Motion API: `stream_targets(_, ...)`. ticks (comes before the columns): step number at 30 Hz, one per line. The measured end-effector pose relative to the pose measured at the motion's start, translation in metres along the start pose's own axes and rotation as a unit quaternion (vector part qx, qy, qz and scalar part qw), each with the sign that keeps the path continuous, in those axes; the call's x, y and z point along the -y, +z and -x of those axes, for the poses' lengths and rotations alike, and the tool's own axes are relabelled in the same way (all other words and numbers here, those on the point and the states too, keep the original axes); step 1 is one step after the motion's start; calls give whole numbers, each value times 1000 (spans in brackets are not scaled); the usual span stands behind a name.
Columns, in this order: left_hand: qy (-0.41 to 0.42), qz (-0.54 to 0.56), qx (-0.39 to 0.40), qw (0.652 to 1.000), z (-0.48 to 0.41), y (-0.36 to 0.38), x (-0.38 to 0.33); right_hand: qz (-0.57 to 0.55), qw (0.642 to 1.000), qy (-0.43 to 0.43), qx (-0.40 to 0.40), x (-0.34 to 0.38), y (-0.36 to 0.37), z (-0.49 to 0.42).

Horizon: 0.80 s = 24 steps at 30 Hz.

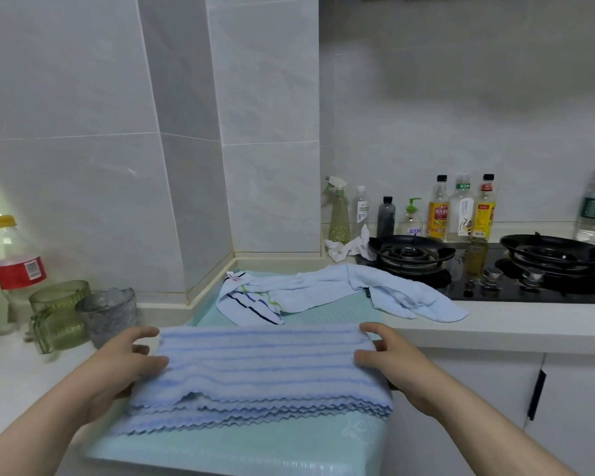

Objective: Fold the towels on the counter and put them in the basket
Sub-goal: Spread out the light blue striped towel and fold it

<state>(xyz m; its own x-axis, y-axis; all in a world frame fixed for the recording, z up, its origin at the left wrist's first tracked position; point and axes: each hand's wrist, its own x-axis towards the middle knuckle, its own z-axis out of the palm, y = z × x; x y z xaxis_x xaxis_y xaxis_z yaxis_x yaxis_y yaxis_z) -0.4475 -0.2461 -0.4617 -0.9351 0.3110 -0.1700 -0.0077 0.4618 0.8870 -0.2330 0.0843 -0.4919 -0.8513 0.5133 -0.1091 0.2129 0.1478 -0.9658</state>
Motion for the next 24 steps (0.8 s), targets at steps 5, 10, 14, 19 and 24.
stream_targets(5,-2,-25,-14,1000,-1,9,2,-56,998,27,-11,-1,1,5)
stream_targets(10,-76,-30,8,997,-18,4,2,-166,983,81,9,-7,-4,4)
stream_targets(14,-82,-48,13,995,-16,-3,-1,-101,992,73,-32,-17,-1,2)
stream_targets(19,-73,-57,34,995,-2,-10,-8,-50,996,58,-48,-17,0,5)
stream_targets(24,16,-6,79,997,20,-3,-11,-52,998,41,-19,-19,1,8)
